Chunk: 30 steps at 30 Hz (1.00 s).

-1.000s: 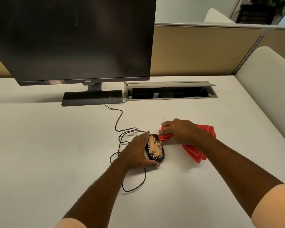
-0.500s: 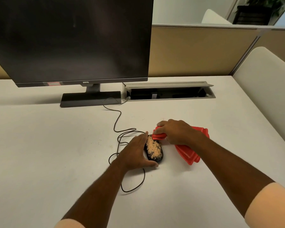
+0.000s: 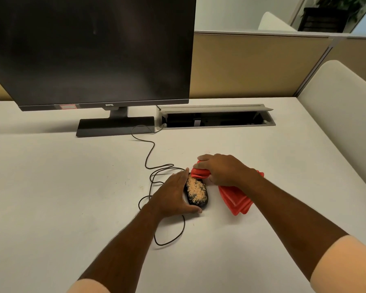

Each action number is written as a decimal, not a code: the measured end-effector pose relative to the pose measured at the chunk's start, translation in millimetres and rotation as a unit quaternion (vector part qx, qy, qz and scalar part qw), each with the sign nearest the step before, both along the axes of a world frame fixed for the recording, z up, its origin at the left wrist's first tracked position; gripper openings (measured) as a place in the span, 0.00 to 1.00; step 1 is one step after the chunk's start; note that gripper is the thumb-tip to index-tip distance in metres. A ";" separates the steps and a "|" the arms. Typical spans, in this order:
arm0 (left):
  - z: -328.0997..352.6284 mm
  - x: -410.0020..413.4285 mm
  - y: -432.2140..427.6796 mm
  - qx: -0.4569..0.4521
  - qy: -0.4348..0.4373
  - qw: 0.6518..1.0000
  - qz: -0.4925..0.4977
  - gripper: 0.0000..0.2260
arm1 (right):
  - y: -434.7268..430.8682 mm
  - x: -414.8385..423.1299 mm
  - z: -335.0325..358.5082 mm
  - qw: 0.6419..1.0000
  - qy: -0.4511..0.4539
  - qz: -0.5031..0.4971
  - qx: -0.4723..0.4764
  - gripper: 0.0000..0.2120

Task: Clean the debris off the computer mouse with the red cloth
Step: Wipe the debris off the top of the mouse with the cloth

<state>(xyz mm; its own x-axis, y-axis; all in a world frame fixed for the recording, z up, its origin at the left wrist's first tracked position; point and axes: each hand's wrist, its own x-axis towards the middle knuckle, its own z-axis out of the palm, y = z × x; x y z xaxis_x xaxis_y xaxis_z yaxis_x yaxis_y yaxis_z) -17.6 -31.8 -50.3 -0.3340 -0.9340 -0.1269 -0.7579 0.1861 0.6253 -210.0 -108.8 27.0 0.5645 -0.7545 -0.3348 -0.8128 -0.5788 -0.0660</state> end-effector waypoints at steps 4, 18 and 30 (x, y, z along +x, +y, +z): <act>-0.2 -0.2 0.6 -0.001 -0.005 1.000 0.001 0.59 | 5.1 -7.1 4.3 1.000 -0.001 0.012 0.028 0.27; 2.2 -1.0 0.8 0.003 -0.009 1.000 0.005 0.59 | 10.7 -6.9 16.4 0.999 -0.022 -0.005 0.027 0.34; 4.1 -1.5 1.8 0.010 -0.009 1.000 0.006 0.59 | 9.8 -24.5 21.6 0.999 0.017 0.005 0.043 0.31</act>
